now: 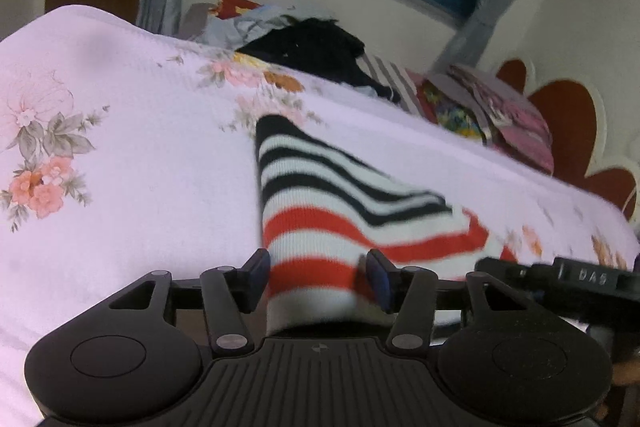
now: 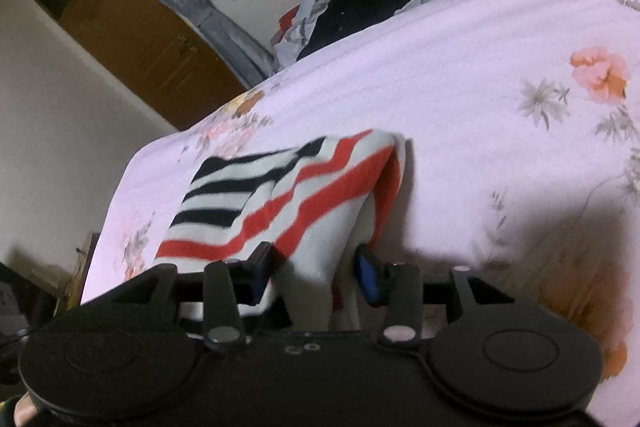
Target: Fold small clothes
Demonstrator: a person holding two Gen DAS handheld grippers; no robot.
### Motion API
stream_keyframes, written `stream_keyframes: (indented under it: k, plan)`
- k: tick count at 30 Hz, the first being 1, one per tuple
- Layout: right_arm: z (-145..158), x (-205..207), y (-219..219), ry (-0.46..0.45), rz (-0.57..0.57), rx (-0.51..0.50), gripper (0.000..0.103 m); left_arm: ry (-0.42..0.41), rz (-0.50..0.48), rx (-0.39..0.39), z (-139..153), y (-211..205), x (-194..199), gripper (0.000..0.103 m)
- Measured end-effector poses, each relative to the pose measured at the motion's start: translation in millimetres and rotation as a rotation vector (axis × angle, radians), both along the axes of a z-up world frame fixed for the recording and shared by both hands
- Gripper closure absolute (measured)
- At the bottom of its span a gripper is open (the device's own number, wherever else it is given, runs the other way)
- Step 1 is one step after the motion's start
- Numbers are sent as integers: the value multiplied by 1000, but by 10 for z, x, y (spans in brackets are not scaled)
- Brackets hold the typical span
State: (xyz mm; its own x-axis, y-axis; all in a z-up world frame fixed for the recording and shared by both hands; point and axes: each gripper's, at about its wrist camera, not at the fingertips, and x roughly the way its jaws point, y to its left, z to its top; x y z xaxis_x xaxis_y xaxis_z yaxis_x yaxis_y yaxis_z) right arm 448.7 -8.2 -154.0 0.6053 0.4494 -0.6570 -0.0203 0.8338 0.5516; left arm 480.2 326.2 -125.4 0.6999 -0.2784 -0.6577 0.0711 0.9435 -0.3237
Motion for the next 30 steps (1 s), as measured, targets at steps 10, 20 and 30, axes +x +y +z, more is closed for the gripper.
stream_keyframes:
  k: [10, 20, 30]
  plan:
    - [-21, 299, 74, -20, -43, -51, 58, 39, 34, -11, -171, -54, 162, 51]
    - [-132, 410, 159, -87, 12, -278, 83, 38, 45, 24, -312, -84, 194, 32]
    - [300, -292, 63, -125, 39, -207, 73, 1, -50, 56, -44, -29, -345, 31]
